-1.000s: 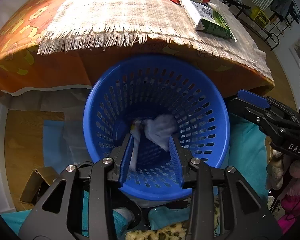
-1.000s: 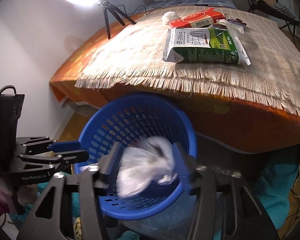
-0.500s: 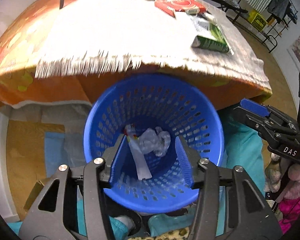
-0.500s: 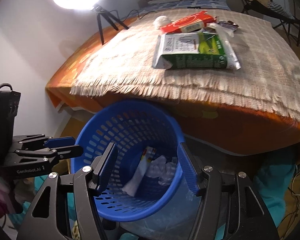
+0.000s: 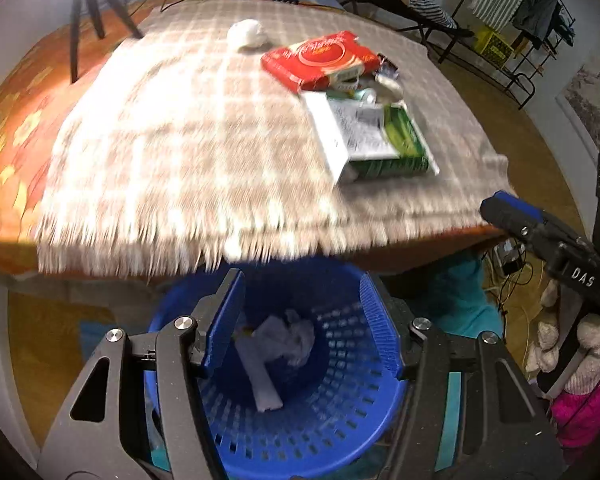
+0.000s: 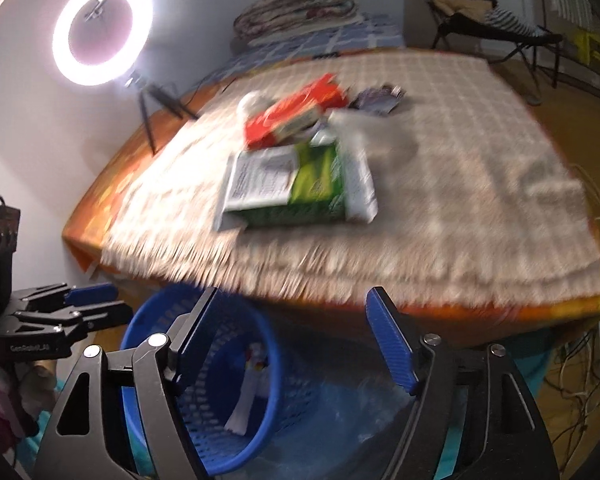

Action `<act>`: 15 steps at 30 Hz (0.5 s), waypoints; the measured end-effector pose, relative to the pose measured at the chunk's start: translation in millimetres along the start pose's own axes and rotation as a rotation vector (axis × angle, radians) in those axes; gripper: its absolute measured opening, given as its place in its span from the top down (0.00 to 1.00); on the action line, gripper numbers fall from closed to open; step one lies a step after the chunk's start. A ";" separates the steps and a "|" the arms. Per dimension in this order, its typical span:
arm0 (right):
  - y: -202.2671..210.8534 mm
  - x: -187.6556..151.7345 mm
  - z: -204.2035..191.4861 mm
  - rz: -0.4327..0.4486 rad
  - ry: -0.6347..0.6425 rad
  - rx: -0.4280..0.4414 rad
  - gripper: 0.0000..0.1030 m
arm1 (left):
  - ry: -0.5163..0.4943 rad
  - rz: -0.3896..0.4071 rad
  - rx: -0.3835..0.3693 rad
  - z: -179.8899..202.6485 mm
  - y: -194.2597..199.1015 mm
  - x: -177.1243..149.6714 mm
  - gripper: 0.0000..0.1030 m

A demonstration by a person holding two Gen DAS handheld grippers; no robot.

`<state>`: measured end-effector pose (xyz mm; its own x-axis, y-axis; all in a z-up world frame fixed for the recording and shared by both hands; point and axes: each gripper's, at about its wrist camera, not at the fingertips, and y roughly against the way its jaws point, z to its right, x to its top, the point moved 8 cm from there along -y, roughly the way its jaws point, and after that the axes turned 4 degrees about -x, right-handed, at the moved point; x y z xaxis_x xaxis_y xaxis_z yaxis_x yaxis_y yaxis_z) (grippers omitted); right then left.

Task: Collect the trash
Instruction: 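Grasp the green-and-white milk carton with left tool while right tool grasps clear plastic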

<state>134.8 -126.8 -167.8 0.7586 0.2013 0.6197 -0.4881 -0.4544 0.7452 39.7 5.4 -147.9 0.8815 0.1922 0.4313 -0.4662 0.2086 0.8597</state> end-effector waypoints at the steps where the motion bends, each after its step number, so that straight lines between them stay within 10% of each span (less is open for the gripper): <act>1: 1.2 7.5 2.3 0.012 0.006 -0.010 0.28 | -0.001 0.003 -0.004 1.2 -2.0 5.9 0.40; 15: -40.7 96.3 20.3 -0.007 0.078 -0.082 0.28 | 0.059 -0.002 -0.081 8.7 -46.0 72.5 0.40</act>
<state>236.6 -106.6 -143.4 0.7279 0.2724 0.6292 -0.5191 -0.3805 0.7653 125.7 1.3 -153.8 0.8774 0.2475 0.4110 -0.4714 0.2858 0.8343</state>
